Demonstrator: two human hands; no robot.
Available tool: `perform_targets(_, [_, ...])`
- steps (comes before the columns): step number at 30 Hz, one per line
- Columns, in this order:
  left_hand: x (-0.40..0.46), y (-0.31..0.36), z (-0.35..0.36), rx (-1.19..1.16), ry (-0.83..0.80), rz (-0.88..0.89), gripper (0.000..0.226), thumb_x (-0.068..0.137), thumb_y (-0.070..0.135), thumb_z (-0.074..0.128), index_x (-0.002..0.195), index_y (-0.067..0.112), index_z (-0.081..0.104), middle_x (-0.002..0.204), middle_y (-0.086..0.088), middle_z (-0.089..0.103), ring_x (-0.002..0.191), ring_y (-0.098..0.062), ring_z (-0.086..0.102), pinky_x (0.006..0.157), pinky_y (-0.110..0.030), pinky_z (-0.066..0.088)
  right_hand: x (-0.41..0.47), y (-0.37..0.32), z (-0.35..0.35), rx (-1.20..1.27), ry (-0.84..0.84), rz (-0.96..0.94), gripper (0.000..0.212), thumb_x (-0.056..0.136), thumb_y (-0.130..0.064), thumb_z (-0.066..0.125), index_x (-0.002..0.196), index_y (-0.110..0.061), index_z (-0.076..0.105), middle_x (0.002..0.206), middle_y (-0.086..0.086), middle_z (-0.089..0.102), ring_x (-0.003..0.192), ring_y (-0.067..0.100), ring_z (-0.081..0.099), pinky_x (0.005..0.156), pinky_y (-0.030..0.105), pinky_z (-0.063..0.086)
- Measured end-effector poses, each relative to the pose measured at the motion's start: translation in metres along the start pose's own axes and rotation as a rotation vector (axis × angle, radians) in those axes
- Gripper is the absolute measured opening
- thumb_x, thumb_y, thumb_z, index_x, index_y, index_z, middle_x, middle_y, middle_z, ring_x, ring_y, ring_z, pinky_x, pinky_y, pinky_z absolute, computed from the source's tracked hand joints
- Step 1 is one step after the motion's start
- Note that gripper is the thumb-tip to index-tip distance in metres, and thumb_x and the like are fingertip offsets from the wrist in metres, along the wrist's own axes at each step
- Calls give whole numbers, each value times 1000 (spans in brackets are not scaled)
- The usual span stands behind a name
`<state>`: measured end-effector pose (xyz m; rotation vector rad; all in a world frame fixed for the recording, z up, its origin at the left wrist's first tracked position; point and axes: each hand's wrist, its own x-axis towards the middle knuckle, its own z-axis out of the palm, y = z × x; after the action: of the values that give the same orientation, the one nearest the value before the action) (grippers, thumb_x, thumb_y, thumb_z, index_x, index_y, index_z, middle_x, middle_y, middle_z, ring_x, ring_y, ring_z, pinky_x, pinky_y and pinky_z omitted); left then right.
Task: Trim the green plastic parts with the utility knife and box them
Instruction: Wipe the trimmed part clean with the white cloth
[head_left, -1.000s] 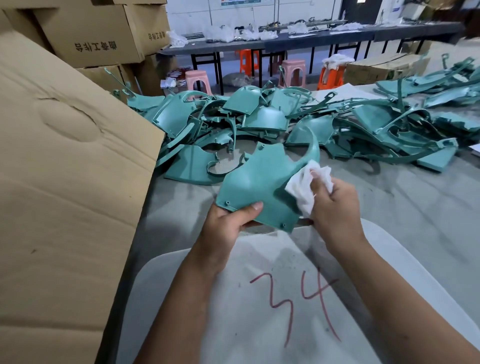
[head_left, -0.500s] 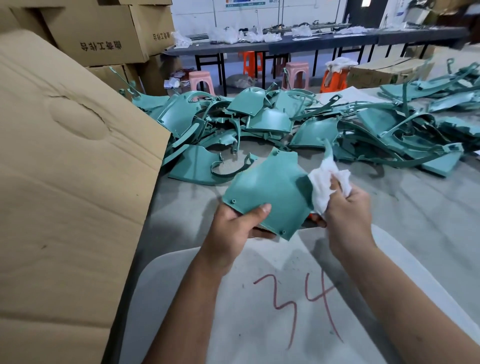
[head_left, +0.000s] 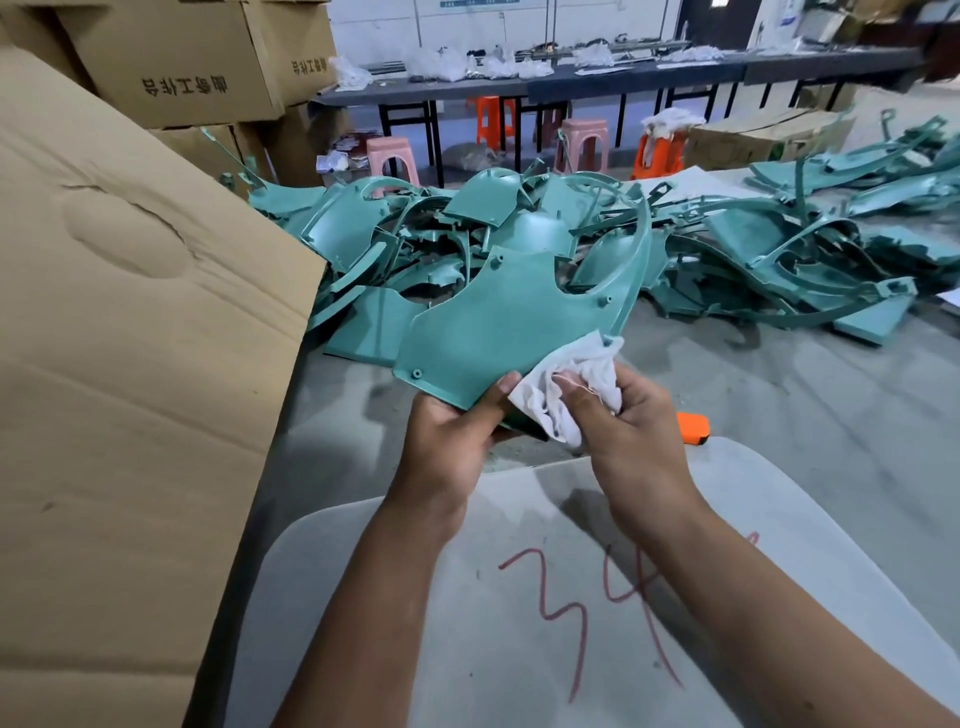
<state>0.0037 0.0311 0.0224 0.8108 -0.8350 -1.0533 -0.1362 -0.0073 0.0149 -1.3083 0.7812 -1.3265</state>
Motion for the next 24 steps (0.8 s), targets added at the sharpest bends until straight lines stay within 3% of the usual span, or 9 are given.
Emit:
perform_targets(3, [0,2,-6,49,-29,6,33,89,15,72,121,17,67,120,-5,74,112,-24,71,87,-39,59,3,-2,-1,34,46,10,17,103,-14,61,97,-3,72,92,9,77,82,18,68,75,31,57])
perform_targets(6, [-2,4,-13,108,-62,-41,34,87,14,69,120,20,69,123,-6,74,115,-27,69,96,-46,56,8,-6,-4,176,147,112,39,96,-36,63,103,2,70,99,20,77,86,31,70,81,54,59])
perform_targets(9, [-4,10,-17,119,-136,-84,35,89,12,67,123,19,67,125,-8,72,116,-30,69,88,-43,59,7,-6,-7,197,110,165,40,91,-41,62,105,-6,73,105,19,77,91,33,75,86,63,58])
perform_targets(13, [-7,22,-29,116,-186,-131,33,89,10,67,115,30,74,122,-6,74,109,-27,72,72,-37,61,12,-7,-10,247,106,166,35,104,-32,55,106,-2,73,97,12,76,82,29,71,79,56,61])
perform_targets(15, [-8,27,-35,158,-203,-163,35,86,11,69,111,35,75,118,-3,75,103,-23,74,67,-35,60,17,-7,-15,245,126,199,37,109,-26,51,111,6,69,89,14,70,72,28,64,65,48,63])
perform_targets(18, [-8,33,-46,216,-201,-217,36,82,12,73,111,34,74,118,-2,75,106,-23,73,71,-37,61,18,-6,-20,275,126,253,36,108,-29,54,101,2,70,62,4,63,44,14,51,44,28,51])
perform_targets(21, [-11,40,-62,217,-244,-266,44,76,16,81,115,35,73,125,-4,73,113,-25,71,79,-37,61,27,-12,-30,281,179,271,38,100,-45,61,85,-11,70,71,6,64,51,18,52,56,37,57])
perform_targets(24, [-16,45,-66,187,-282,-286,46,74,16,82,116,33,74,126,-6,72,115,-27,70,78,-36,61,38,-17,-49,307,364,222,32,102,-29,63,73,-18,62,69,4,52,54,13,43,57,29,40])
